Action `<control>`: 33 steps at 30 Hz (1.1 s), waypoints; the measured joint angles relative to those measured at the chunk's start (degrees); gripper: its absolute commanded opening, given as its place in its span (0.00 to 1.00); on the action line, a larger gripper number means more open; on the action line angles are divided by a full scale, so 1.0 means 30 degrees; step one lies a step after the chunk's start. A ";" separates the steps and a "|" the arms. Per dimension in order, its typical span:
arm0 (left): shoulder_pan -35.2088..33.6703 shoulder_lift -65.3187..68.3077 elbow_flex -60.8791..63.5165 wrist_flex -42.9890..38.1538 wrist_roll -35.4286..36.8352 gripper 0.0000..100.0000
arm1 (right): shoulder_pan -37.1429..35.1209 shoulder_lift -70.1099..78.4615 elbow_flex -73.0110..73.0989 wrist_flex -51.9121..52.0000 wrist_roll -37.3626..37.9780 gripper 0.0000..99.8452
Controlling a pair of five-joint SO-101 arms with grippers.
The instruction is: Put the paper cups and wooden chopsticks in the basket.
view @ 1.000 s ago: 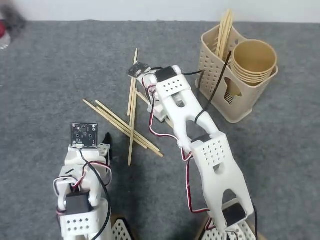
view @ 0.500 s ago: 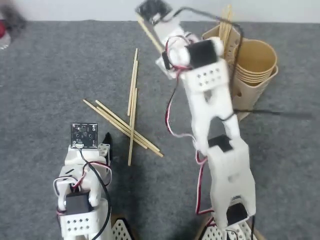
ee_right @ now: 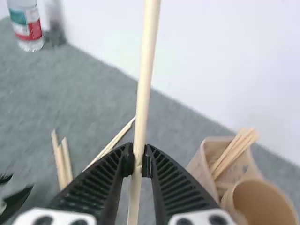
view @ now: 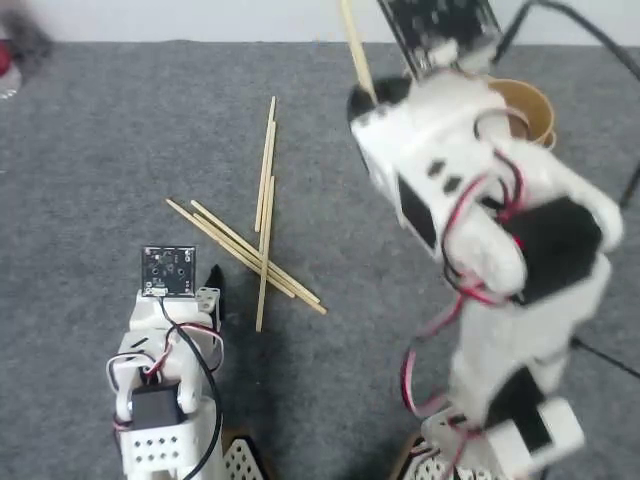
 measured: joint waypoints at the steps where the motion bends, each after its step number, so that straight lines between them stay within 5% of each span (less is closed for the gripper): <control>1: 0.0000 0.0000 0.0000 0.0000 0.0000 0.17 | 0.0410 -0.0850 0.1377 -0.0440 -0.0029 0.01; 6: 0.0000 0.0000 0.0000 0.0000 0.0000 0.17 | 0.3048 -0.3868 0.6916 -0.6212 -0.0088 0.01; 20: 0.0000 0.0000 0.0000 0.0000 0.0000 0.17 | 0.5714 -0.4190 2.0835 -2.5612 0.0059 0.01; 33: 0.0000 0.0000 0.0000 -0.0234 0.0000 0.17 | 0.7473 -0.1963 2.6374 -3.3026 -0.0703 0.01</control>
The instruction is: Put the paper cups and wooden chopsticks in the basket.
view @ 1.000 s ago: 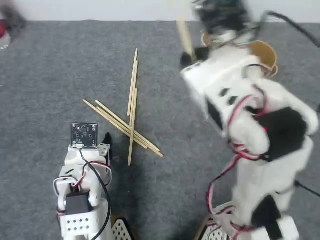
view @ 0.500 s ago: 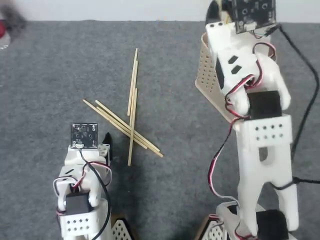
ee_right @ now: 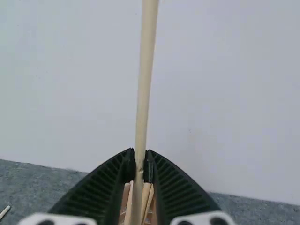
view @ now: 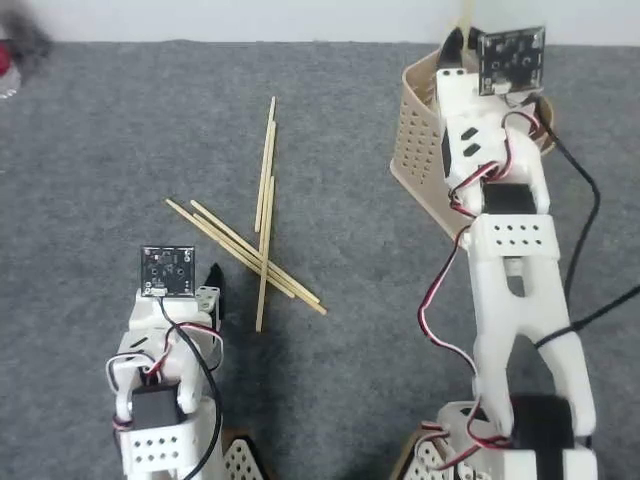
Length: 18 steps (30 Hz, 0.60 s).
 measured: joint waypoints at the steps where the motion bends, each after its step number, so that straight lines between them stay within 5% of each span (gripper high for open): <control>1: 0.0000 0.0000 0.0000 0.0000 0.0000 0.17 | 0.0000 0.0088 0.0029 -0.0088 0.0000 0.04; 6: 0.0000 0.0000 0.0000 0.0000 0.0000 0.17 | -0.0029 0.0117 0.0059 0.0440 0.0000 0.27; 18: 0.0000 0.0000 0.0000 0.0000 0.0000 0.17 | -0.2403 -0.2256 -0.1846 0.7766 0.0850 0.22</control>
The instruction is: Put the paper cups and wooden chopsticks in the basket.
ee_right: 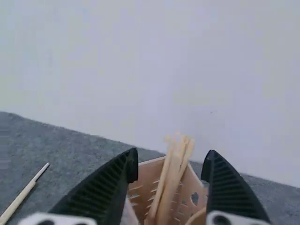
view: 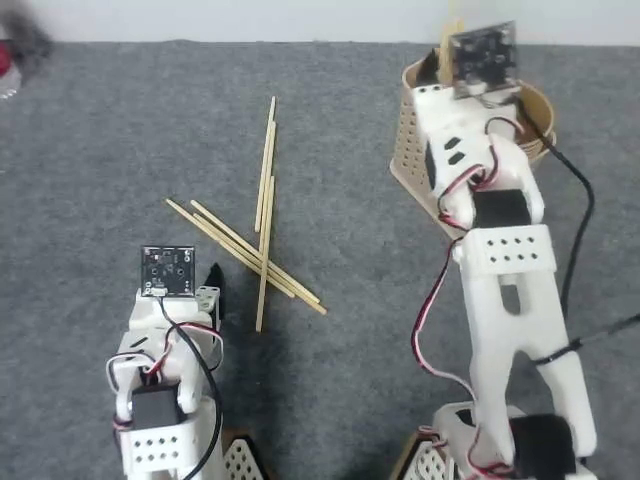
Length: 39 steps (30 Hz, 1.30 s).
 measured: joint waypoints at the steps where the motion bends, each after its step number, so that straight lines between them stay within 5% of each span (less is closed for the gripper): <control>1: 0.0000 0.0000 0.0000 0.0000 0.0000 0.17 | -0.0615 0.0000 -0.0762 0.1348 0.0029 0.22; 7: 0.0000 0.0000 0.0000 0.0000 0.0000 0.17 | -0.4982 0.2051 -0.4425 0.8117 -0.0762 0.22; 14: 0.0000 0.0000 0.0000 0.0000 0.0000 0.17 | -0.7473 0.8791 -0.7150 0.9026 -0.5040 0.22; 26: -0.0733 0.0000 0.0000 0.0000 0.0000 0.17 | -0.8000 2.1949 -1.6440 0.8645 -0.6095 0.22; 39: -0.0469 0.0000 0.0000 0.0000 0.0000 0.17 | -0.8850 3.0535 -2.9011 1.3656 -0.5333 0.22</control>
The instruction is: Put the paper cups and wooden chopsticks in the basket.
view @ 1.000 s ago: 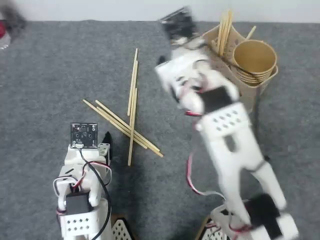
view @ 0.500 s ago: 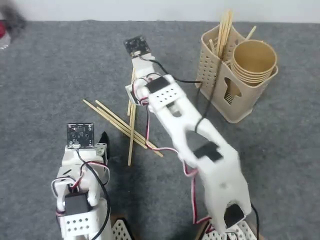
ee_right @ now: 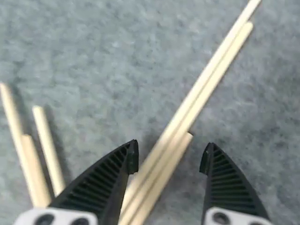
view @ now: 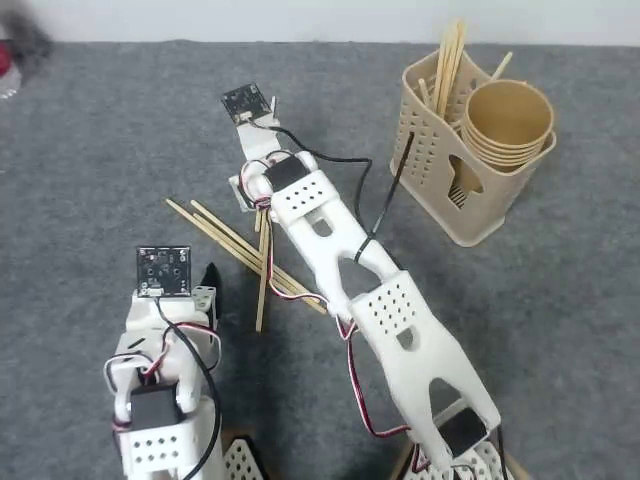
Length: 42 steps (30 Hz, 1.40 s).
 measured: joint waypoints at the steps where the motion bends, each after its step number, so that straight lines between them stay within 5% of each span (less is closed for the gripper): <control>1: -0.0117 0.0000 0.0000 0.0000 0.0000 0.17 | 0.0000 0.0440 -0.0645 0.0440 0.0352 0.22; 7: -0.1319 0.0000 -0.0147 0.0733 0.0000 0.17 | -0.0059 0.1465 -0.3018 0.3136 0.1612 0.21; 13: -0.1436 0.0000 -0.0147 0.0762 0.0000 0.17 | 0.0527 0.1436 -0.3341 0.4894 0.3927 0.01; 31: -0.0908 0.0000 -0.0147 0.0762 0.0000 0.17 | 0.3546 0.1465 -0.5861 1.1429 0.8821 0.01; 42: -0.0908 0.0000 -0.0147 0.0498 0.0000 0.17 | 0.5538 0.0733 -0.7355 1.1692 0.9641 0.01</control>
